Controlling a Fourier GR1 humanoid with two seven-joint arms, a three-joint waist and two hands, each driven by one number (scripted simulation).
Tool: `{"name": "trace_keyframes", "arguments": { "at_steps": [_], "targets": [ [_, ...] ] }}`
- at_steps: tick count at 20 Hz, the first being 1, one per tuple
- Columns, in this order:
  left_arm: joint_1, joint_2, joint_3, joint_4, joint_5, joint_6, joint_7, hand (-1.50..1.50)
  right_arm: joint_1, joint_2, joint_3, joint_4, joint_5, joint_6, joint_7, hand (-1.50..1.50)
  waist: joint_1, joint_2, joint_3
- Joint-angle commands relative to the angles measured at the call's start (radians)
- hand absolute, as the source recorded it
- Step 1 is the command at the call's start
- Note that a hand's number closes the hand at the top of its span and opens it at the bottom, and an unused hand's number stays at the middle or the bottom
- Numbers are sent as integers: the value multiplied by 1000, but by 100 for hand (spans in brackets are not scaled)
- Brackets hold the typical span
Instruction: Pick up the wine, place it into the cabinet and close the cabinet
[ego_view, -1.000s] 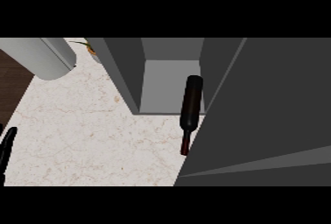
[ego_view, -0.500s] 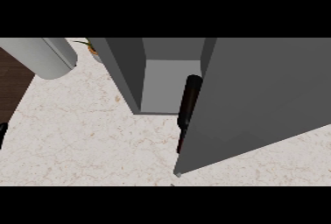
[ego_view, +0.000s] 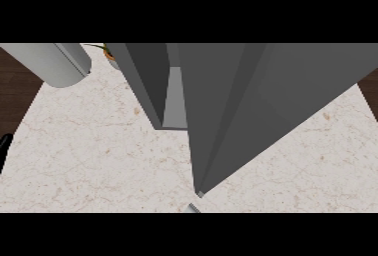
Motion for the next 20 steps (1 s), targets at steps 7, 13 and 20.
{"name": "trace_keyframes", "arguments": {
  "at_steps": [7,13,20],
  "targets": [
    [-44,-17,24,32,2,-27,38,-150,-460,165,-193,416,-241,-126,-79,150,18,7,2],
    [-48,-79,-10,38,-30,4,37,-150,-748,167,-341,698,-345,-125,-128,150,17,6,2],
    [-62,-89,20,37,-59,19,64,-150,-828,168,-403,967,-233,-19,-279,150,-6,5,3]
  ]
}}
